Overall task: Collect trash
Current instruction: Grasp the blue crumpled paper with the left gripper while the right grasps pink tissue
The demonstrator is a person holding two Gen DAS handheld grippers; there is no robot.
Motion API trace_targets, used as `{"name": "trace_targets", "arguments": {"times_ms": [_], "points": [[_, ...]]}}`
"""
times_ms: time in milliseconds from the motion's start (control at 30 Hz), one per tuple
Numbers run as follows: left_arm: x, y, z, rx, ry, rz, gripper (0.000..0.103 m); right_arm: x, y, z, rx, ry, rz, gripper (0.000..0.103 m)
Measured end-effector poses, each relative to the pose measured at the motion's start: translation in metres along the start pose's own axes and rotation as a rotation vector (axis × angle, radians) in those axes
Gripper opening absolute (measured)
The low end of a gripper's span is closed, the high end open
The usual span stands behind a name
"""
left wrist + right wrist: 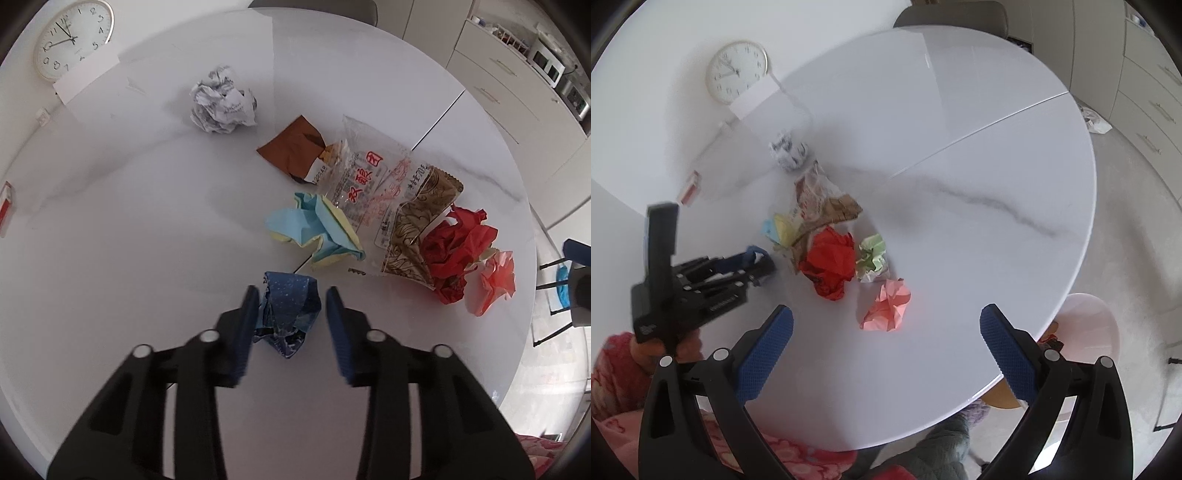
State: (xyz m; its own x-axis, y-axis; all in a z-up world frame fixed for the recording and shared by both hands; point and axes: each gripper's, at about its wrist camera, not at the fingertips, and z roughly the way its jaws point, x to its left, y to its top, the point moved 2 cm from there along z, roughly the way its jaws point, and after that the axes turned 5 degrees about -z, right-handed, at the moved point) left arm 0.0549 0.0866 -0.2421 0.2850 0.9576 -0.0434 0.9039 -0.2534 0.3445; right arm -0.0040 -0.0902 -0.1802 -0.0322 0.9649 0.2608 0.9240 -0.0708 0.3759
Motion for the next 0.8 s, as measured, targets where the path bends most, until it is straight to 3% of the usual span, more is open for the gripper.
{"name": "trace_targets", "arguments": {"times_ms": [33, 133, 233, 333, 433, 567, 800], "points": [[0.002, 0.0, 0.0, 0.0, -0.007, -0.002, 0.028, 0.002, 0.0, 0.005, 0.008, -0.019, -0.009, 0.1], [0.006, 0.001, -0.002, -0.004, -0.031, -0.008, 0.016, 0.007, 0.001, 0.025, 0.046, -0.044, -0.045, 0.081], [0.013, 0.003, -0.01, -0.015, -0.061, -0.031, 0.015, 0.011, 0.001, 0.045, 0.092, -0.059, -0.067, 0.062], [0.02, 0.003, -0.022, -0.034, -0.078, -0.047, 0.015, 0.016, 0.001, 0.058, 0.12, -0.084, -0.094, 0.053], [0.024, 0.002, -0.032, -0.044, -0.098, -0.066, 0.014, 0.019, 0.0, 0.063, 0.139, -0.078, -0.102, 0.035], [0.025, 0.001, -0.043, -0.056, -0.113, -0.075, 0.014, 0.02, 0.0, 0.061, 0.133, -0.06, -0.109, 0.028], [0.005, 0.006, -0.063, -0.063, -0.111, -0.047, 0.014, 0.007, -0.004, 0.038, 0.092, 0.026, -0.059, 0.027]]}}
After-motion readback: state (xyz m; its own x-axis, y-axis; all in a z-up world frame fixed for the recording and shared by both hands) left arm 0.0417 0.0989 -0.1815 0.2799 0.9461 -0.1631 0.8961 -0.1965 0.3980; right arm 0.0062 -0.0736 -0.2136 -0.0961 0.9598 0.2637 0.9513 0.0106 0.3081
